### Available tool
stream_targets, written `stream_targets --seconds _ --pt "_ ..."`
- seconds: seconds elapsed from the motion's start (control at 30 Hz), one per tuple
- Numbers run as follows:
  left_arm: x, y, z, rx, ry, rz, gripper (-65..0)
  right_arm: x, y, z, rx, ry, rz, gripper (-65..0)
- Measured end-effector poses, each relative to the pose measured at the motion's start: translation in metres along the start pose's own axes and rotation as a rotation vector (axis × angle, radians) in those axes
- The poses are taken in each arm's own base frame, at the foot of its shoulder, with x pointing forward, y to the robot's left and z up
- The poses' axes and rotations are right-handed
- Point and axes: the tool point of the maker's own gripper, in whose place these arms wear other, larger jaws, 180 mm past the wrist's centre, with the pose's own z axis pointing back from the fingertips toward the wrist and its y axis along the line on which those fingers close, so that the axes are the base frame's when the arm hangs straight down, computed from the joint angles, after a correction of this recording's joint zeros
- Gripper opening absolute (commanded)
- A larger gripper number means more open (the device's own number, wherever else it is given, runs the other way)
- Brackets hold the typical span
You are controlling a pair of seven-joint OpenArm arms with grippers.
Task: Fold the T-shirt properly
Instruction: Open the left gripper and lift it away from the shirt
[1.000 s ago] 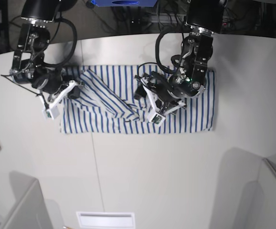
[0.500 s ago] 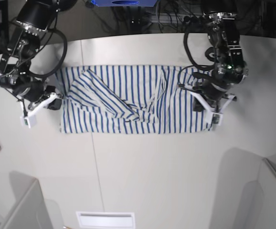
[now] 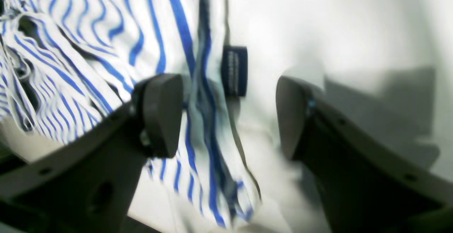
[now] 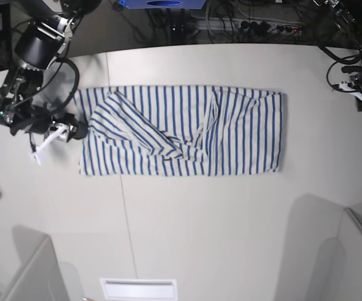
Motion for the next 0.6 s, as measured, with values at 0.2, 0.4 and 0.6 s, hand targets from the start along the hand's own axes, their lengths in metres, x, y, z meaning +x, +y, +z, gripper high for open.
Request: stream_targets --seconds 0.2,0.4,0.6 --pt "-0.017 0.001 -0.013 -0.030 0.050 0.024 -65.0 -0.007 0.019 -0.006 0.077 0.031 0.025 -26.9" --pt "-0.023 -0.008 -0.018 -0.056 0.077 0.008 -65.0 -0.014 0.030 -0.010 0.130 0.045 0.011 -26.9" --pt "-0.015 -0.045 -0.028 -0.147 0.054 -0.055 -65.0 -0.017 0.052 -0.027 0.223 0.040 -0.033 -26.9"
